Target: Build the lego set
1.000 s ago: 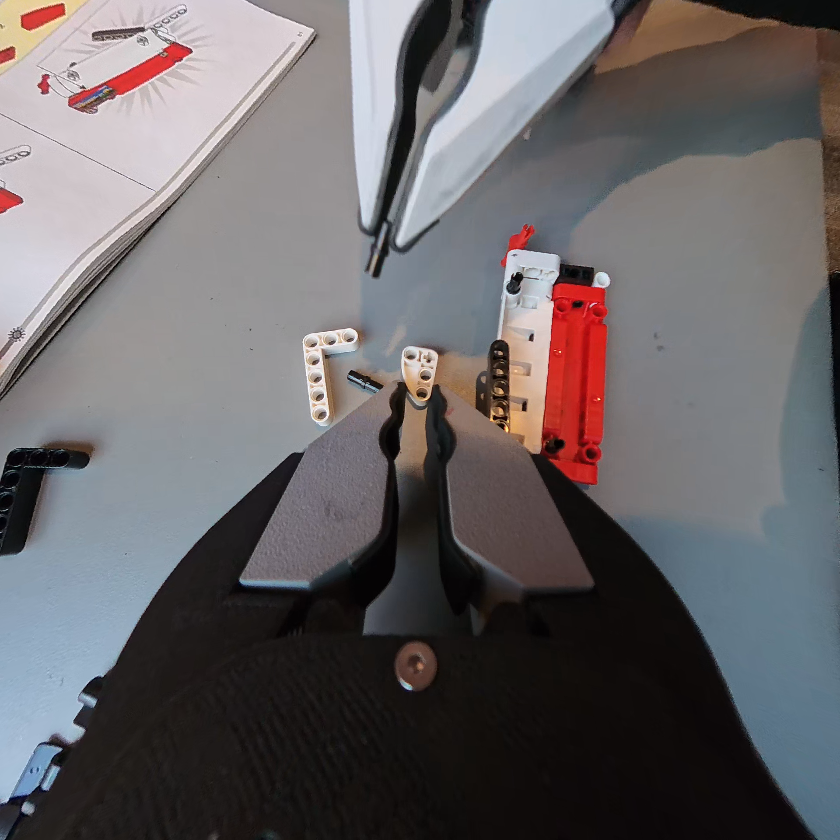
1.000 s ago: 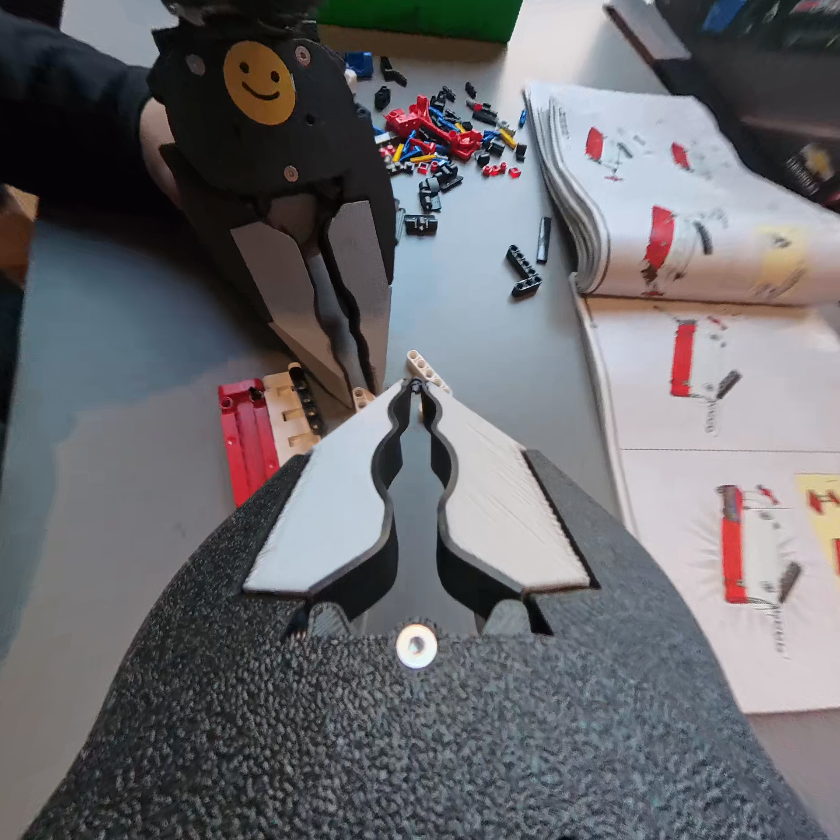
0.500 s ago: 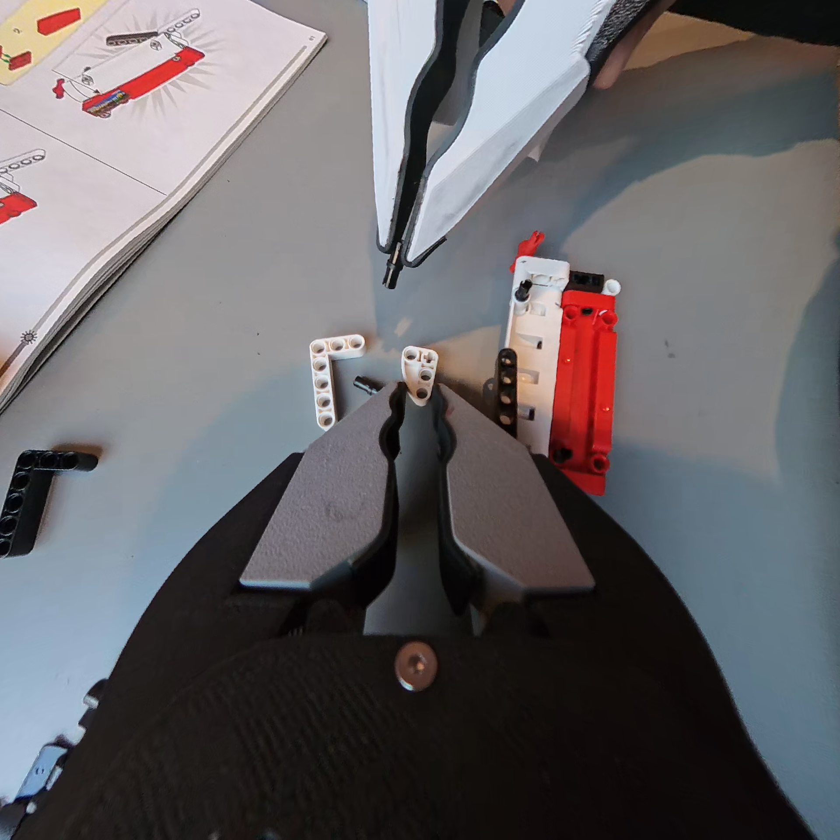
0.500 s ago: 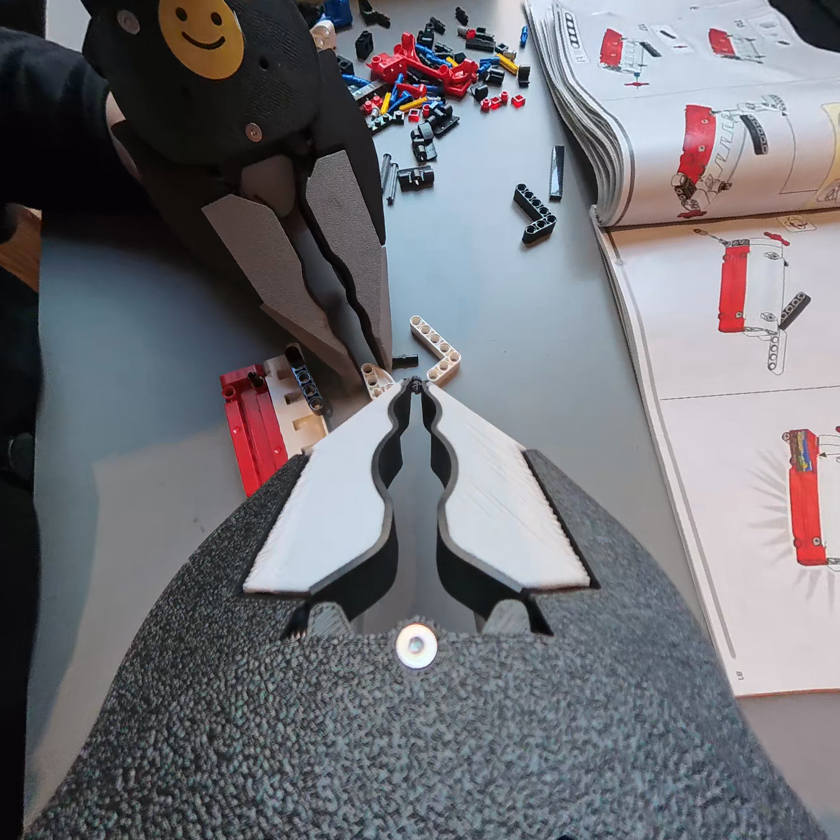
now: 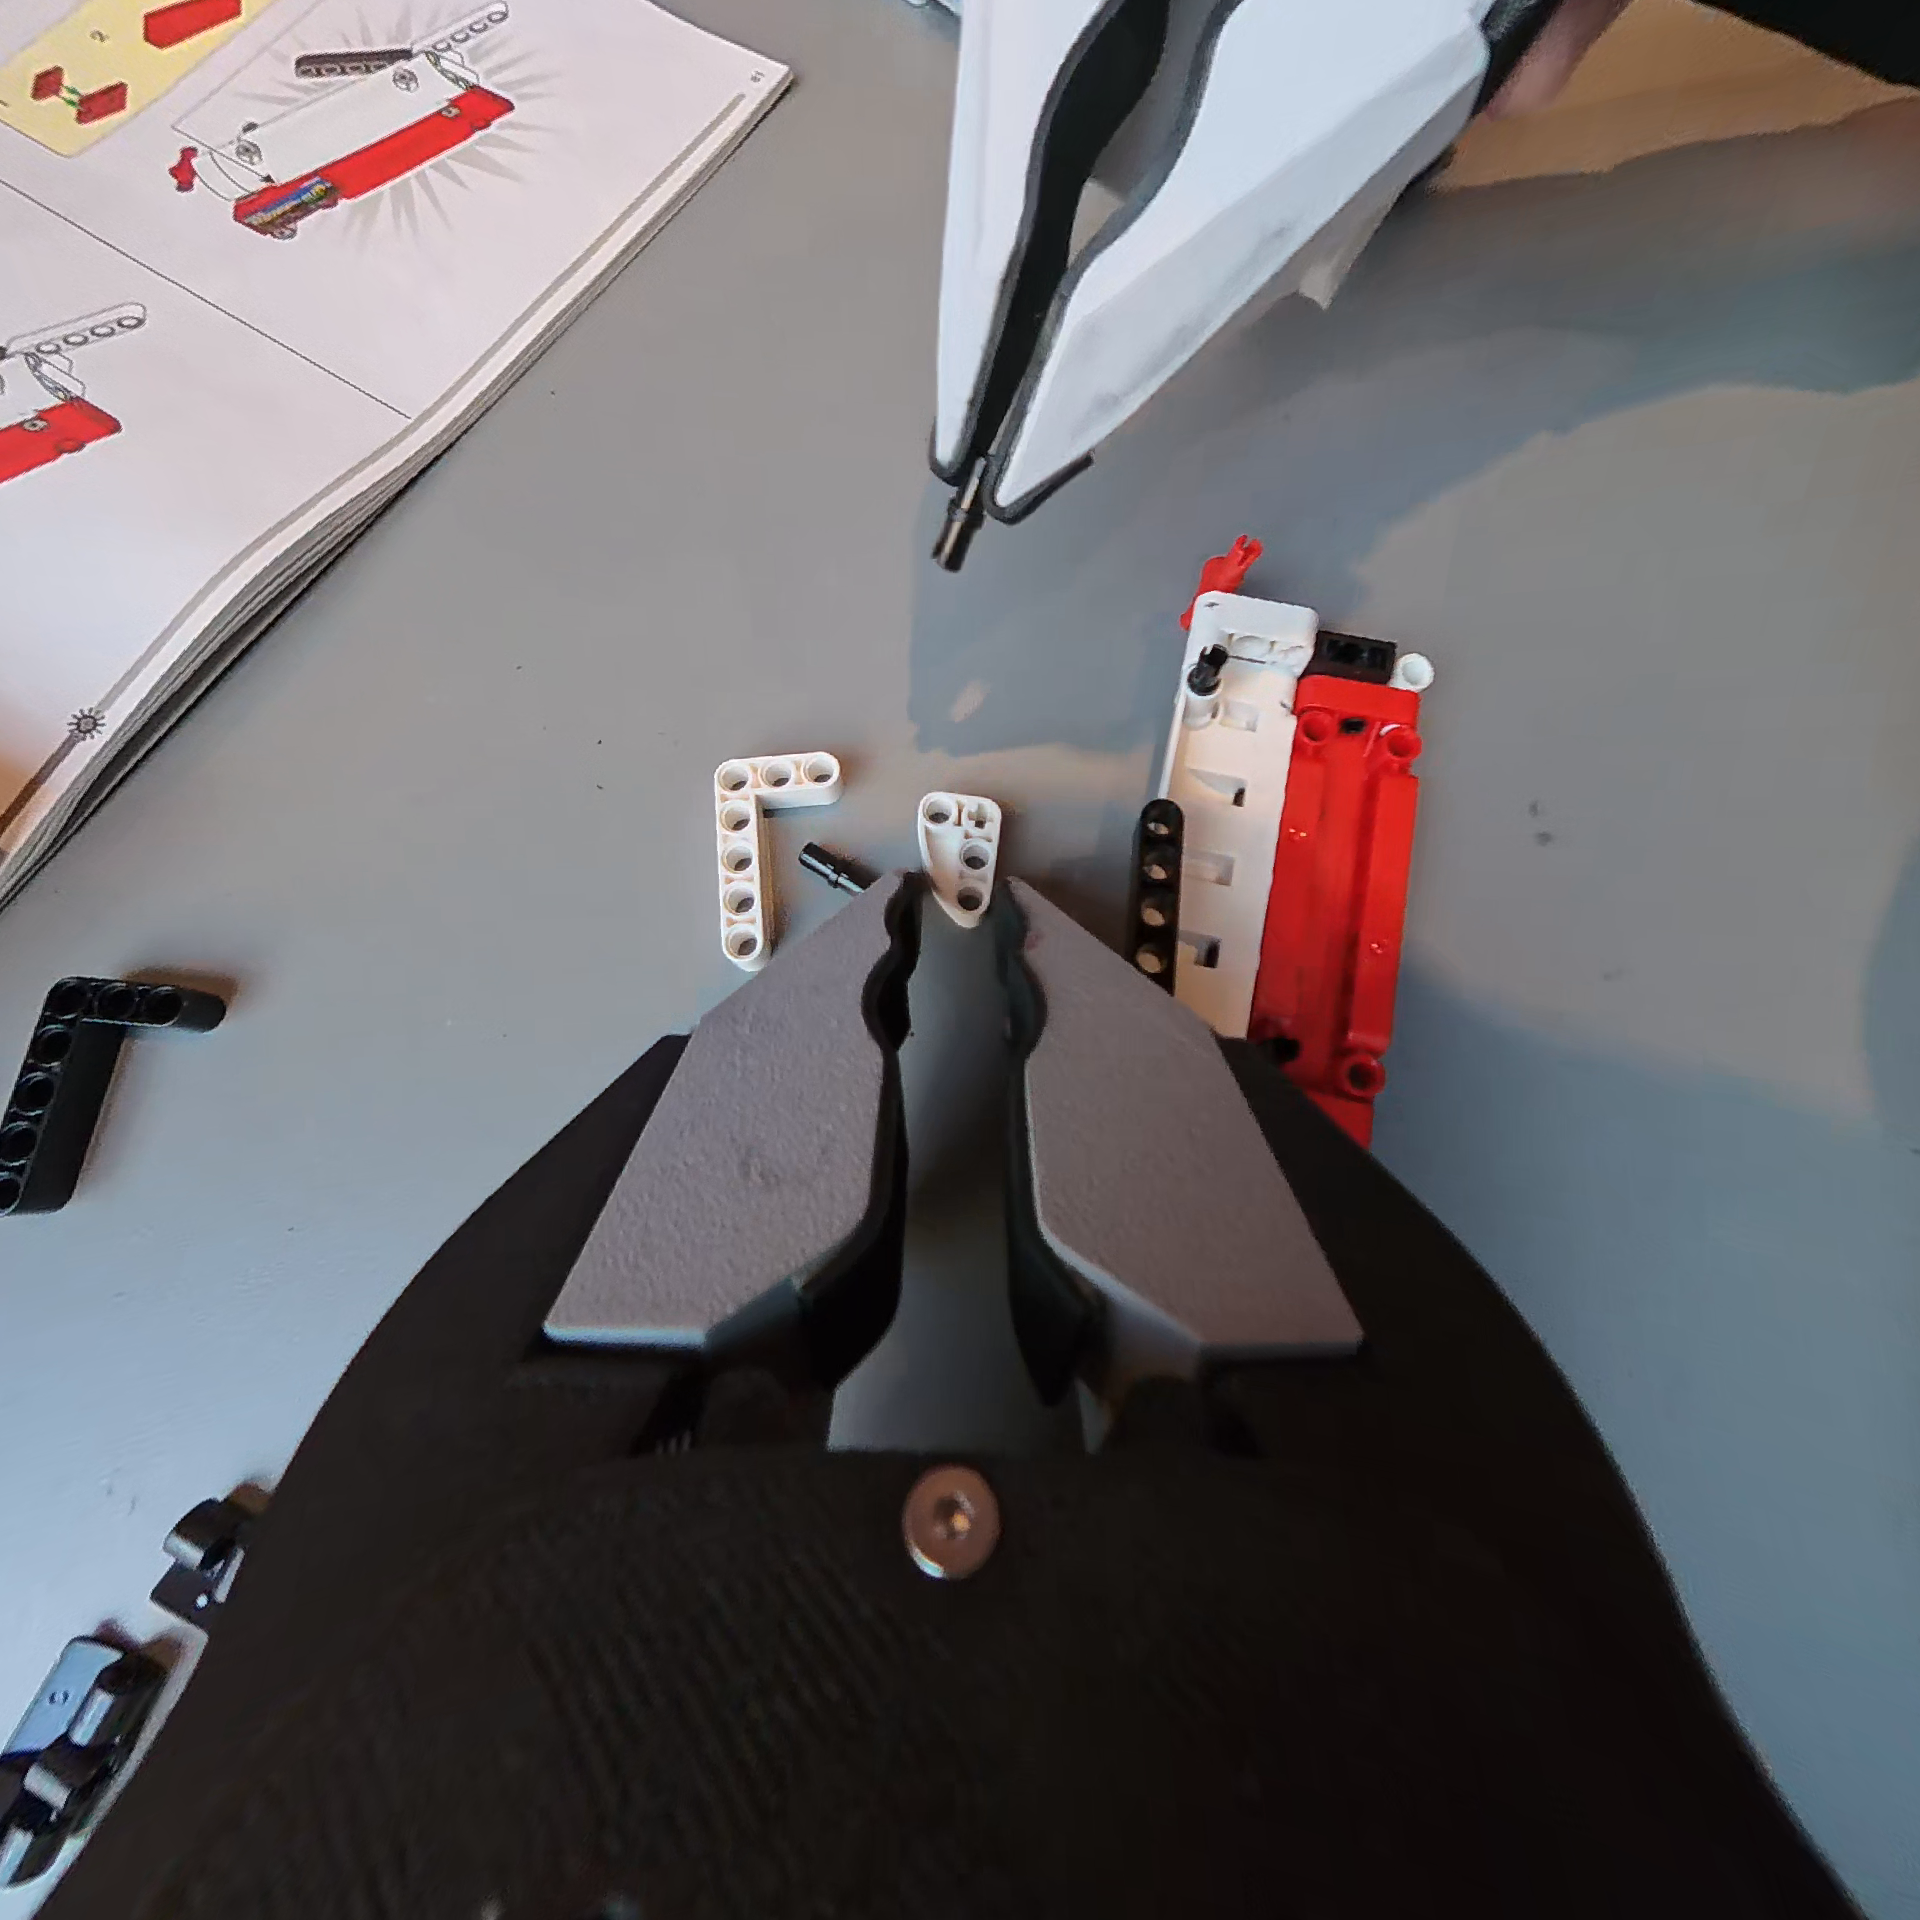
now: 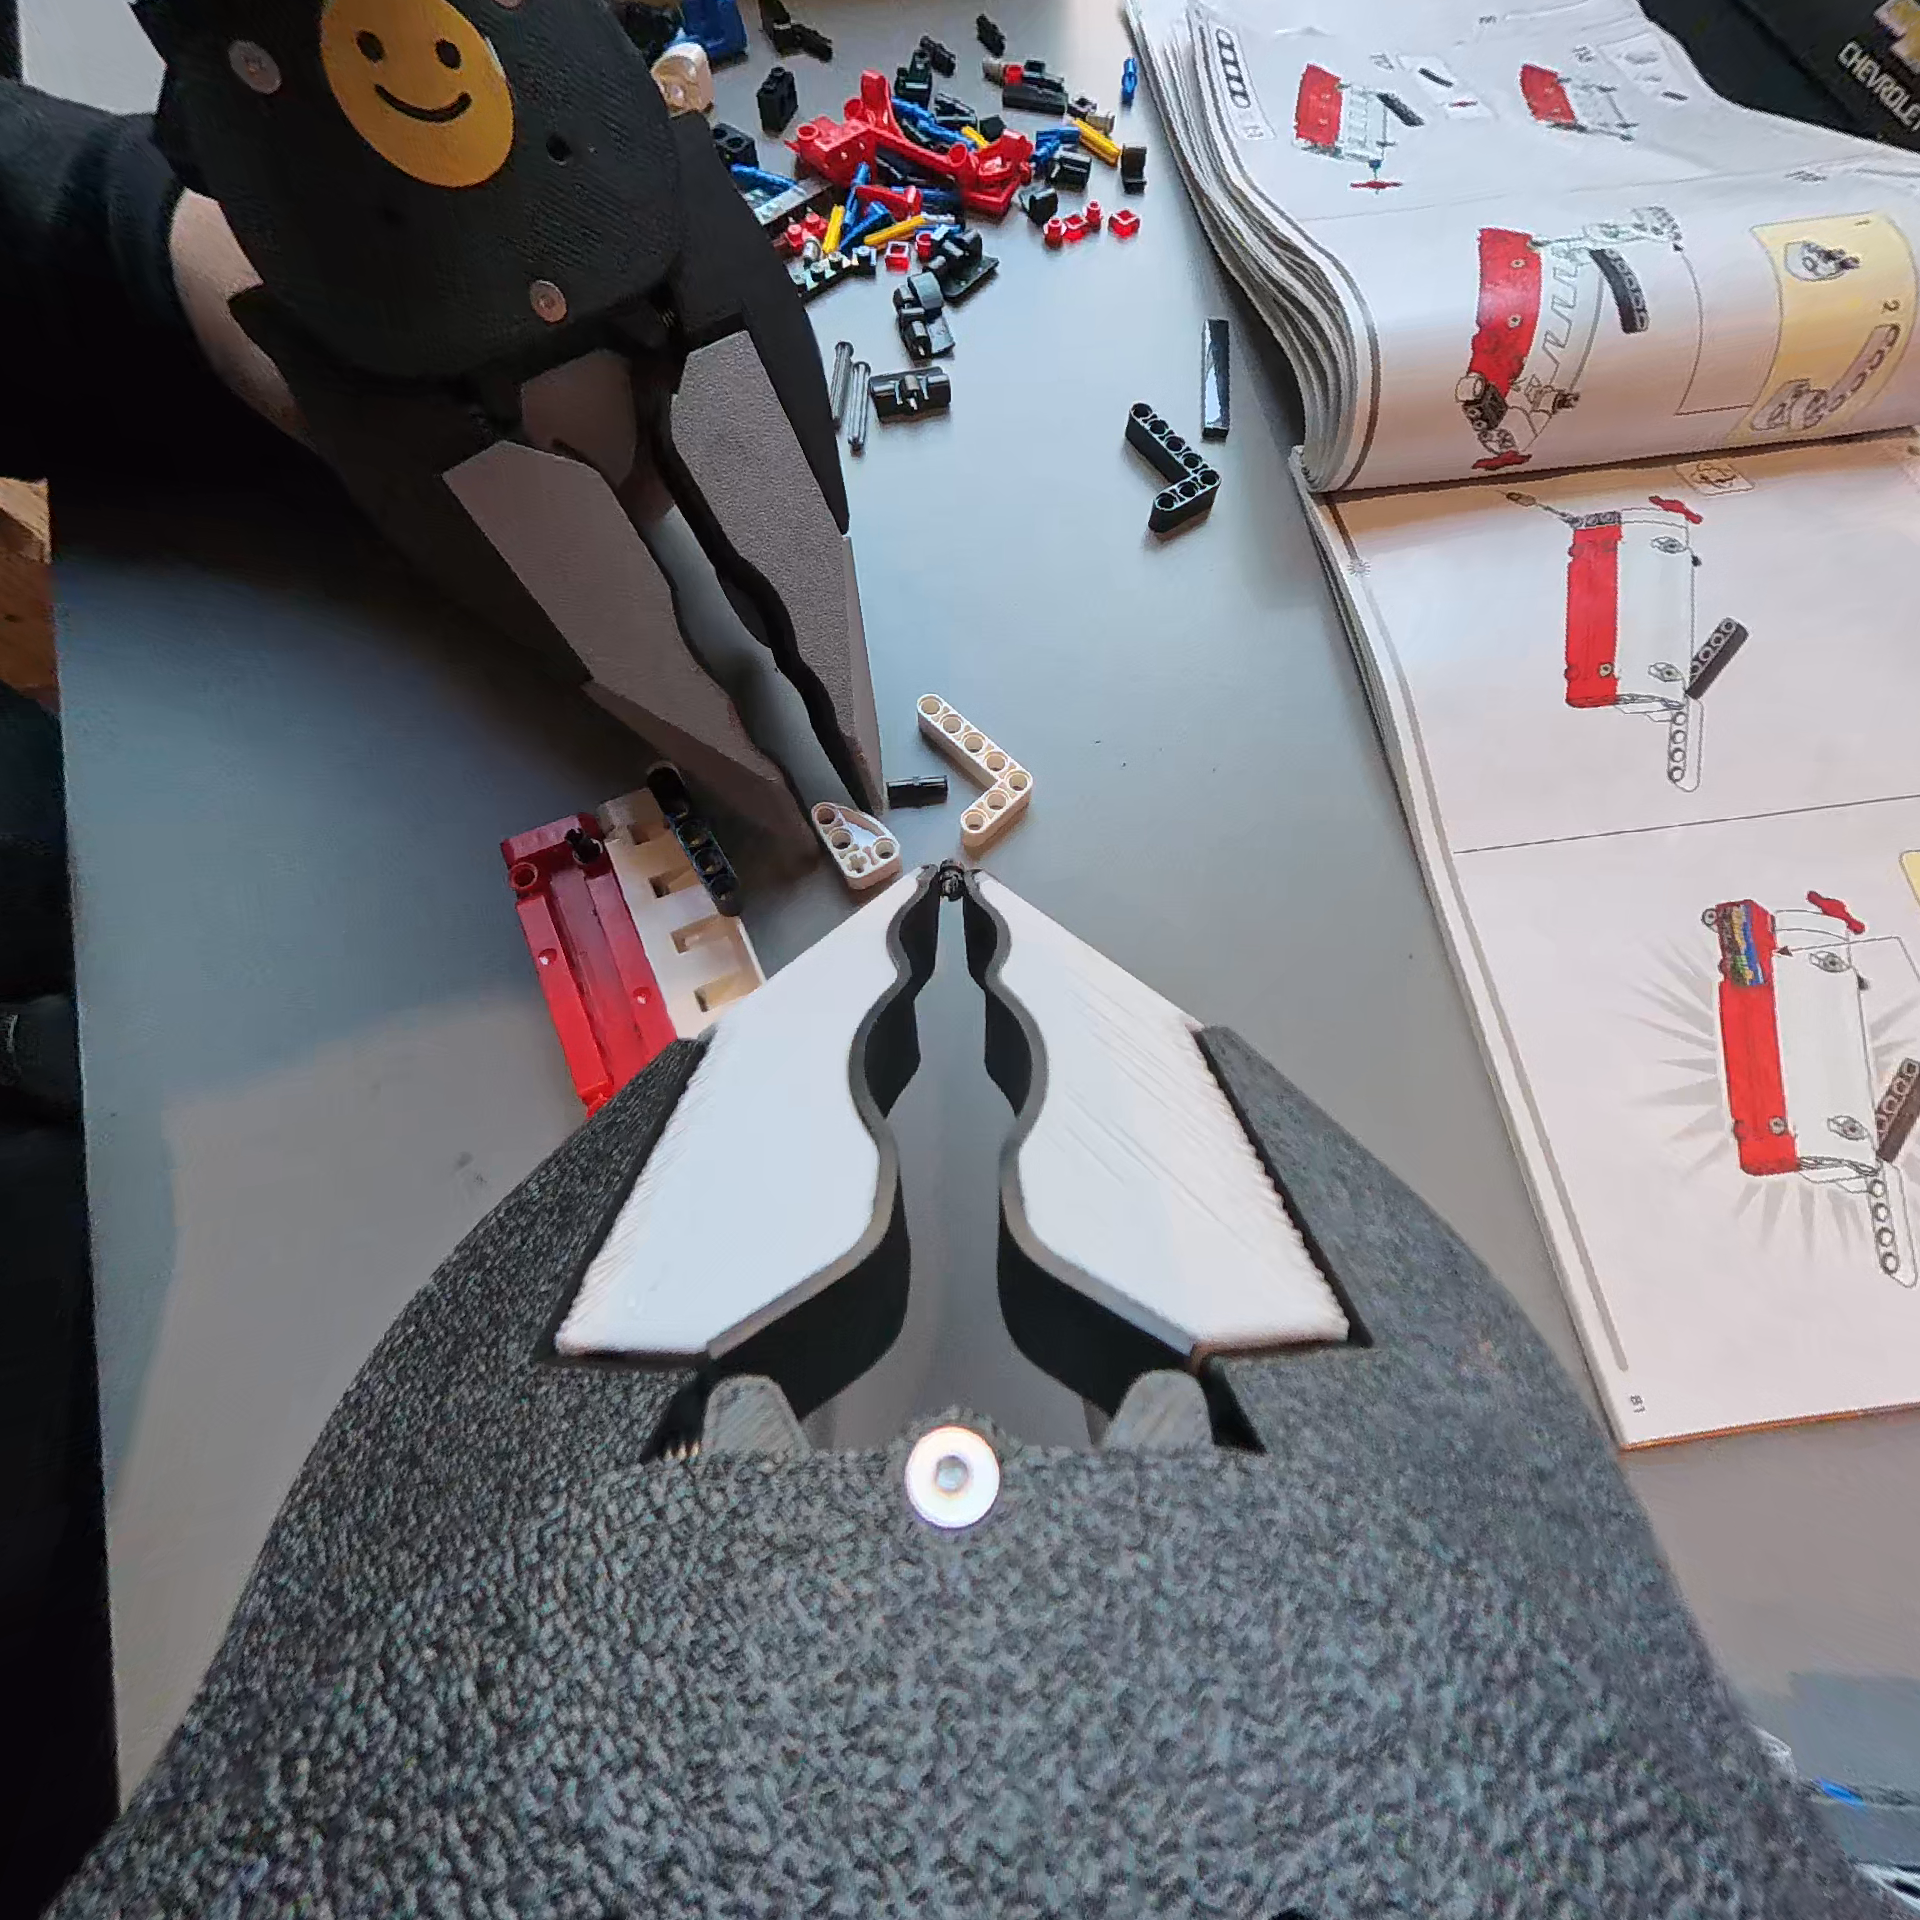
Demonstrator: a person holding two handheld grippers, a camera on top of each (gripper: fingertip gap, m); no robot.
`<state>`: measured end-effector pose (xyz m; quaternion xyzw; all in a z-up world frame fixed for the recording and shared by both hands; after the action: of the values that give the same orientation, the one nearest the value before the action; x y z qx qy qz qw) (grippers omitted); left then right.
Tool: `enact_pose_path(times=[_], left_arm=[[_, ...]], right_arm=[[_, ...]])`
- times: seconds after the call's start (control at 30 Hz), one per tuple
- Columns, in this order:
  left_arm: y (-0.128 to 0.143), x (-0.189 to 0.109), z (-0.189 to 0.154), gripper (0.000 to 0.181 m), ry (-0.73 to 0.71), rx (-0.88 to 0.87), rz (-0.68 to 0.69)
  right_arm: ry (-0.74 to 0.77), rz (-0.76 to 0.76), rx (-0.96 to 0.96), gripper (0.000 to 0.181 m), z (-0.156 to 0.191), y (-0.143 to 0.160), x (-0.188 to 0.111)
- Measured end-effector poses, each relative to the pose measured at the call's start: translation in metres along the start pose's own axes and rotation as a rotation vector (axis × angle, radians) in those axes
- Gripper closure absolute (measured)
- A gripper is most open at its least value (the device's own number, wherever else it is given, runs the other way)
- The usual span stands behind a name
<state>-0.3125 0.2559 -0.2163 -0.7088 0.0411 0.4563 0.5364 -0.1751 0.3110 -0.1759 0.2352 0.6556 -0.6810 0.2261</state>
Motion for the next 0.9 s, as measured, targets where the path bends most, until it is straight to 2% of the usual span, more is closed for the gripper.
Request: enact_pose_path(times=[0.13,0.17,0.43,0.63,0.77,0.9], left_arm=[[0.0,0.0,0.004,0.173,-0.005,0.015,0.005],[-0.001,0.0,0.007,0.166,-0.03,0.02,0.007],[-0.001,-0.002,0.014,0.165,-0.09,0.01,0.033],[0.002,-0.006,0.011,0.167,-0.079,0.006,0.039],[0.002,-0.007,0.012,0.167,-0.079,0.017,0.047],[0.001,-0.005,0.015,0.168,-0.097,0.018,0.038]], right_arm=[[-0.001,0.019,-0.01,0.177,0.003,0.002,0.001],[0.001,0.02,-0.014,0.177,0.003,0.002,0.001],[0.021,0.037,-0.004,0.177,0.002,0.005,0.001],[0.059,0.084,-0.084,0.177,-0.003,-0.006,0.022],[0.021,0.15,-0.114,0.177,-0.003,-0.003,0.036],[-0.05,0.168,-0.12,0.177,0.007,0.0,0.037]])
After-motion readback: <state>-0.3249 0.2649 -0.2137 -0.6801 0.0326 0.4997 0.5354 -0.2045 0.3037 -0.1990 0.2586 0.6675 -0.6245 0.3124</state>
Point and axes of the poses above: each gripper's, where its closed fingertips meet, x out along the fingers, y out of its underside, z = x × y across the jaws, the point moved 8 cm from there along -x, back along the fingers, and after that the axes turned 2 degrees about -y, right-handed, at the moved point
